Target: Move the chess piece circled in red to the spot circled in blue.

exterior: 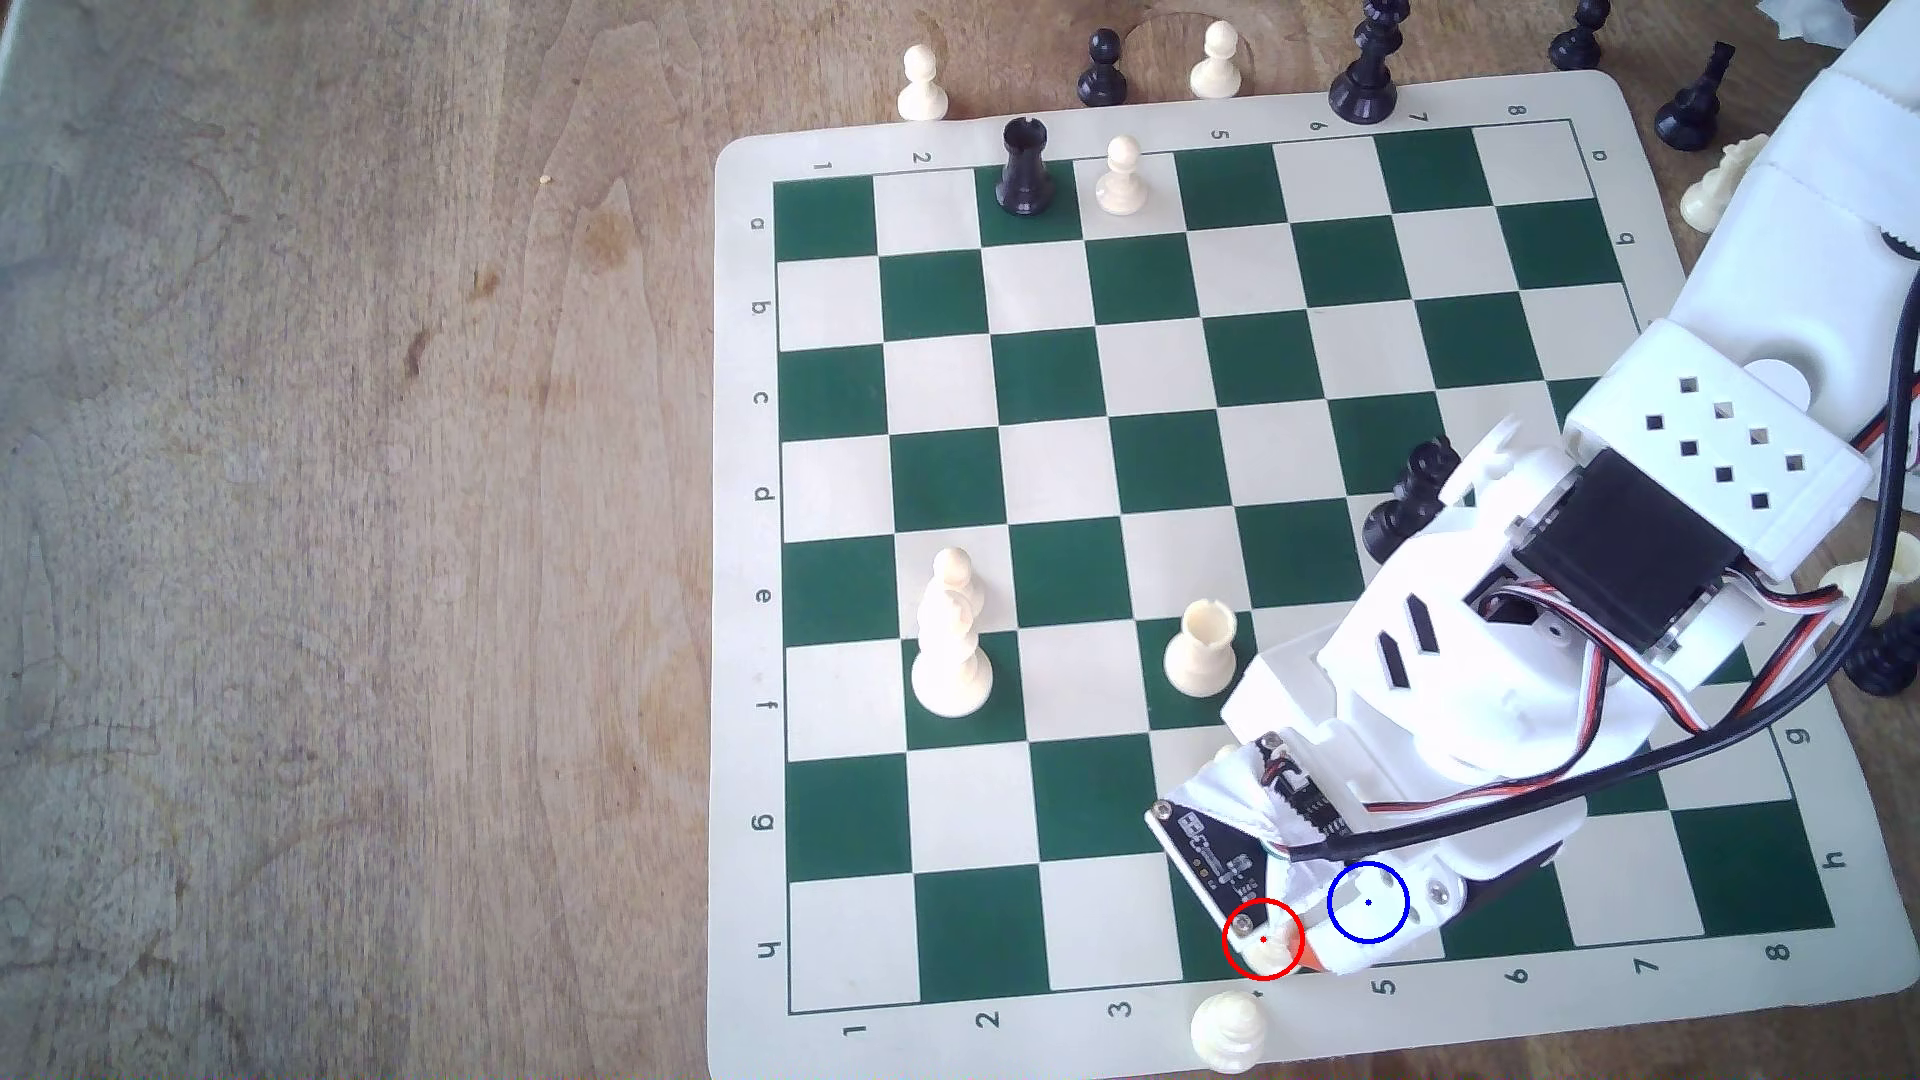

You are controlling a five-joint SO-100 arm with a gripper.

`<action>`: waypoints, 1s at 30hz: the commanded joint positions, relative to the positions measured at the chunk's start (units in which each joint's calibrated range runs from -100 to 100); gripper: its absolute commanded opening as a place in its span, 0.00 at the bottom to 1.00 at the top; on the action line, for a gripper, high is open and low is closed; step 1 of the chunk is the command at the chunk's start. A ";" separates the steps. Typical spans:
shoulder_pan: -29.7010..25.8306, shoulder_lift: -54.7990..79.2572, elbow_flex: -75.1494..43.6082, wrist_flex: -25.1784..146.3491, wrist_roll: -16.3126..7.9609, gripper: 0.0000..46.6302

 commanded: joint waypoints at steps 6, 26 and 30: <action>-0.52 -11.88 -12.52 11.60 -0.34 0.00; -1.85 -12.90 1.62 10.04 0.15 0.00; -2.16 -12.05 3.08 8.98 0.15 0.00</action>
